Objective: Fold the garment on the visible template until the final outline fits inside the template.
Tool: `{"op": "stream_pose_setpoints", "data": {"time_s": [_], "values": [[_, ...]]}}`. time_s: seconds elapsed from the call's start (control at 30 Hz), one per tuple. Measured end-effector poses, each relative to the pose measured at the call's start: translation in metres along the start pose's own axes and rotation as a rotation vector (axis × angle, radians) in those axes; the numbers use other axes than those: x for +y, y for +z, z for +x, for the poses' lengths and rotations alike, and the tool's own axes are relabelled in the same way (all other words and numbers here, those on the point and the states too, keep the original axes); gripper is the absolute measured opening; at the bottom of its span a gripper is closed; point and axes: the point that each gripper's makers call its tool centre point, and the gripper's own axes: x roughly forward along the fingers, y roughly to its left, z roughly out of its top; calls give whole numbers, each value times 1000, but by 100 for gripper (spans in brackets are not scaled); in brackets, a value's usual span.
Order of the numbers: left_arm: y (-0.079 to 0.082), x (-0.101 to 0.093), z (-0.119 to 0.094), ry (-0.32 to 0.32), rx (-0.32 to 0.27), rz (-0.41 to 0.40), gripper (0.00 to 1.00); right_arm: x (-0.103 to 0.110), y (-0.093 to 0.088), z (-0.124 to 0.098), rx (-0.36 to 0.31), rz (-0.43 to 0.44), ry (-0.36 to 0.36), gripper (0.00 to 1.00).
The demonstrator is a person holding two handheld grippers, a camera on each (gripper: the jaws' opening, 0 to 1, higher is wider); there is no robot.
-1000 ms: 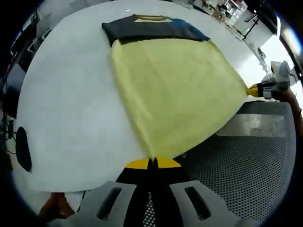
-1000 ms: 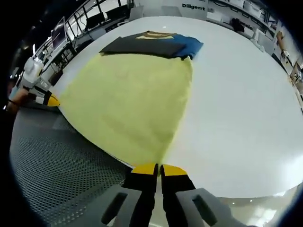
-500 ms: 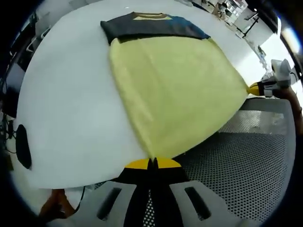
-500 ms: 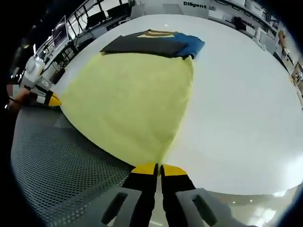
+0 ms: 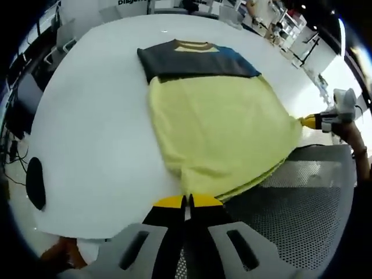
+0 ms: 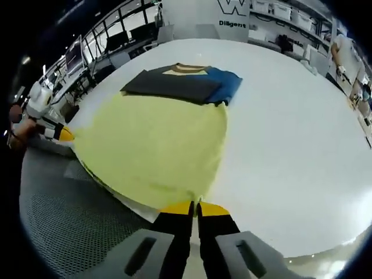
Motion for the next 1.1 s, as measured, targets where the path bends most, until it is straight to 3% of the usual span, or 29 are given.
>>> {"op": "stream_pose_setpoints", "data": {"time_s": [0.3,0.4,0.67,0.9,1.0,1.03,1.07,1.1], "values": [[61,14,-17,9,-137,19,0,-11,56,-6,-138,-3,-42,0],[73,15,-19,3,-160,23,0,-13,68,-6,-154,-17,-51,0],[131,24,-28,-5,-271,39,0,-26,118,-10,-212,-54,-99,0],[167,31,-29,7,-333,41,0,-36,158,-10,-259,-57,-146,0],[170,32,-28,9,-336,39,0,-37,162,-10,-265,-55,-147,0],[172,33,-28,10,-337,39,0,-39,171,-9,-276,-52,-150,0],[194,36,-27,1,-378,21,0,-42,180,-7,-287,-48,-153,0],[200,37,-27,1,-391,18,0,-44,184,-6,-289,-50,-155,0]]}}
